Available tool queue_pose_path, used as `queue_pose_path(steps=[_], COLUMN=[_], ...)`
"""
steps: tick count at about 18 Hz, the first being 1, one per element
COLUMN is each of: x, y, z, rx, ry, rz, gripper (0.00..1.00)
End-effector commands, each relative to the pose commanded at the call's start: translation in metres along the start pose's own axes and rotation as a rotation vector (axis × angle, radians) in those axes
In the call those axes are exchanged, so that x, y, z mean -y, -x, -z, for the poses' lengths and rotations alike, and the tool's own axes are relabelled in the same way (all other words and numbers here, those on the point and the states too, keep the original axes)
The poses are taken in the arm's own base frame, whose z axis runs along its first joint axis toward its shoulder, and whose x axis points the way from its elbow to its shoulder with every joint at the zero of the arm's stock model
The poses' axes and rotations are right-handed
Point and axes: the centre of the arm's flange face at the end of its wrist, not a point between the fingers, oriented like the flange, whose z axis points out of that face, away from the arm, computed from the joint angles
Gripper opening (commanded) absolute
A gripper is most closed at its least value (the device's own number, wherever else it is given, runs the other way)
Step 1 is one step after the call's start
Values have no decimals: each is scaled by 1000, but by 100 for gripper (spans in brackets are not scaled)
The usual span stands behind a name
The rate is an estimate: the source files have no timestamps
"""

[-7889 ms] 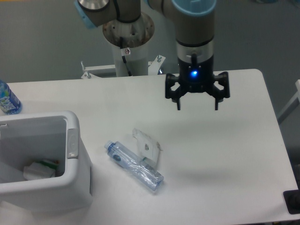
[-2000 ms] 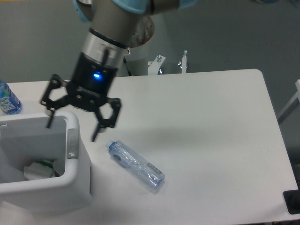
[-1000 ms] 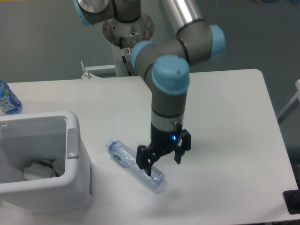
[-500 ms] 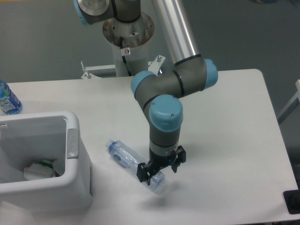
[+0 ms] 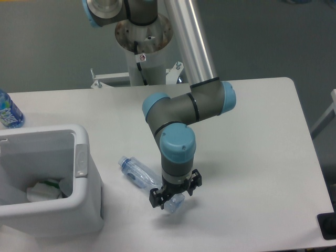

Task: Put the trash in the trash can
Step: 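Close the gripper around the bottle's bottom end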

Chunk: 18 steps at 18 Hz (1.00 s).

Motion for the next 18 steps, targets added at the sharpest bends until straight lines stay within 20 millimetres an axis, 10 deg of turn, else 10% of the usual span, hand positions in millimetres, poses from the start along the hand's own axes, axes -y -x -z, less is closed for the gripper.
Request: queue_pose_path(steps=[9, 18], x=[-2, -4], y=[2, 0], z=[-17, -18], rx=[22, 53], ry=[24, 25], rz=[0, 14], gripper=[100, 76])
